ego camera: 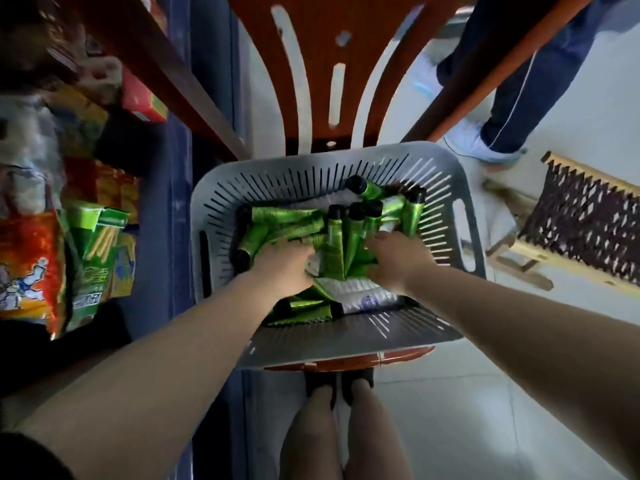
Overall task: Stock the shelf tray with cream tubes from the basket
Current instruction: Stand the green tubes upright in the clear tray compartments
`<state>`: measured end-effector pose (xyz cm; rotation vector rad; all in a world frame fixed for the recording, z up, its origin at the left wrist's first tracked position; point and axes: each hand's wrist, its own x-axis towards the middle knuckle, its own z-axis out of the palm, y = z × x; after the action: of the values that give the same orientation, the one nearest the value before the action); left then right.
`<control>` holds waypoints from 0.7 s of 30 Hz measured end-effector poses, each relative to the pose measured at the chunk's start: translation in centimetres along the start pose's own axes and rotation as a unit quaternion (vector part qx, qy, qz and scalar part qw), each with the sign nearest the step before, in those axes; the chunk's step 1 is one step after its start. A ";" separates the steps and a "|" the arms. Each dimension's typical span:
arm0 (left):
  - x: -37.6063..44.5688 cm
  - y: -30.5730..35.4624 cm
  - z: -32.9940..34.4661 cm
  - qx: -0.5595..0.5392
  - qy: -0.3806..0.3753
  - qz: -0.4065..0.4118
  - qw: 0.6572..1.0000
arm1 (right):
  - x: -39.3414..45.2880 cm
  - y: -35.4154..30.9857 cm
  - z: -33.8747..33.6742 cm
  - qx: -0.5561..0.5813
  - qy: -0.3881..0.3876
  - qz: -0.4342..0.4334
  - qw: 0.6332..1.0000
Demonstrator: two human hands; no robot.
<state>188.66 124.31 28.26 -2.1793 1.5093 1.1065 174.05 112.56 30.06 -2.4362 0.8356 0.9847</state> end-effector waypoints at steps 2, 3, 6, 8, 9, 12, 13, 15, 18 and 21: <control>1.5 -0.1 1.6 -0.003 -0.008 0.017 1.000 | 1.1 0.1 1.5 0.006 -0.005 0.009 1.000; 2.2 -0.1 2.3 0.005 -0.010 0.024 1.000 | 1.6 0.2 2.4 -0.005 -0.006 0.008 1.000; 3.7 0.2 3.6 0.054 -0.039 0.044 0.997 | 3.0 0.5 4.4 -0.065 -0.027 -0.002 0.998; 4.6 0.3 4.2 0.097 -0.064 0.053 0.992 | 3.6 0.6 5.1 -0.097 -0.040 0.000 0.995; 4.9 0.4 4.6 0.125 -0.074 0.059 0.988 | 3.8 0.6 5.4 -0.109 -0.040 -0.002 0.993; 5.9 0.6 5.6 0.192 -0.101 0.074 0.973 | 4.3 0.6 6.3 -0.145 -0.029 -0.015 0.989; 6.1 0.7 5.8 0.201 -0.104 0.078 0.971 | 4.6 0.5 6.6 -0.160 -0.026 -0.022 0.986; 6.0 0.9 5.8 0.194 -0.089 0.088 0.973 | 5.1 0.3 6.8 -0.187 -0.028 -0.033 0.981; 5.4 0.6 5.3 0.147 -0.050 0.086 0.984 | 5.3 -0.2 6.1 -0.217 -0.040 -0.049 0.974; 4.2 0.4 4.1 0.070 -0.018 0.057 0.996 | 4.6 -0.3 4.7 -0.210 -0.054 -0.049 0.975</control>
<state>187.20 123.80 22.59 -1.9927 1.6597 1.0338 174.55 113.59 23.58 -2.7035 0.5034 1.3566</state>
